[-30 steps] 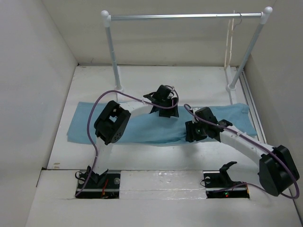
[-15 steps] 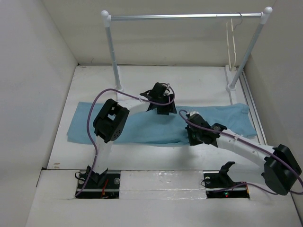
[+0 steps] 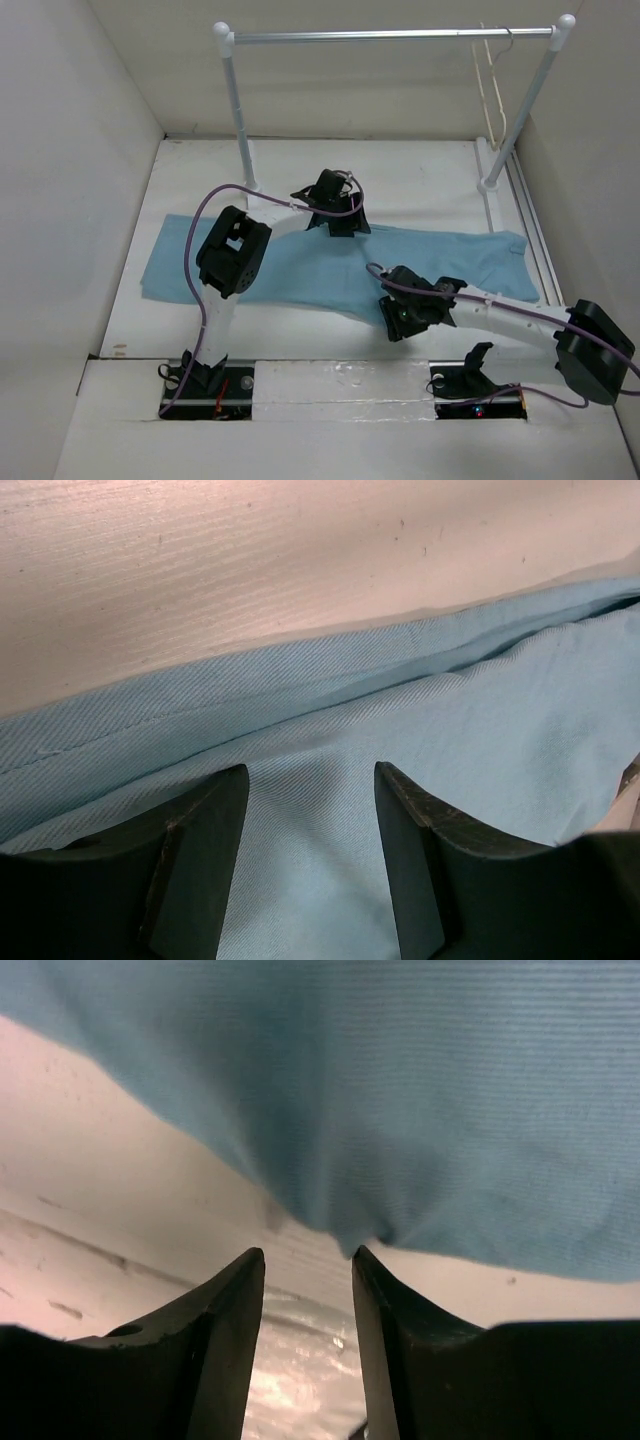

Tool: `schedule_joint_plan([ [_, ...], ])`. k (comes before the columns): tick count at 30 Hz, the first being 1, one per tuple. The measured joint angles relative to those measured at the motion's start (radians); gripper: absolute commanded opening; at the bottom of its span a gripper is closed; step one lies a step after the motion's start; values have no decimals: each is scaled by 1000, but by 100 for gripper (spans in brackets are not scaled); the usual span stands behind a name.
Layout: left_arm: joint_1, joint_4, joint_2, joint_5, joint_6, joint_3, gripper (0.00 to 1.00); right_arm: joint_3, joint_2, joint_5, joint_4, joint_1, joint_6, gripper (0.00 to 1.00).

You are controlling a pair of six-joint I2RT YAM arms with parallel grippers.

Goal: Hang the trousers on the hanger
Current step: Fold the trousers at the center of the board.

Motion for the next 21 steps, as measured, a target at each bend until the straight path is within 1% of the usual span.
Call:
schedule_joint_plan([
  [3,0,-7,-5,-2,4,0,51,64,4,4,-89,17,-10,48],
  [6,0,-37,-29,-29,22,-8,51,128,-51,23,-164,1,-17,49],
  [7,1,-48,-45,-39,31,-19,51,140,-83,29,-179,-21,-24,49],
  [8,0,-57,-71,-51,41,-38,51,147,-116,35,-192,-56,-32,42],
  [10,-8,-86,-132,-82,63,-76,51,151,-174,39,-209,-185,-69,27],
  [11,-16,-93,-163,-99,75,-93,51,151,-194,44,-209,-268,-91,8],
  [12,-30,-98,-193,-111,84,-106,51,152,-207,48,-206,-352,-116,2],
  [13,-50,-97,-220,-120,93,-119,51,152,-210,50,-204,-377,-116,0],
  [14,-74,-95,-242,-123,100,-132,51,153,-214,45,-182,-527,-162,0],
  [17,-155,-63,-276,-127,108,-174,51,155,-158,32,-104,-805,-246,0],
  [19,-195,-43,-277,-123,105,-217,51,159,-81,32,-49,-933,-284,0],
  [21,-192,-38,-277,-125,98,-280,51,160,6,13,2,-1025,-312,0],
])
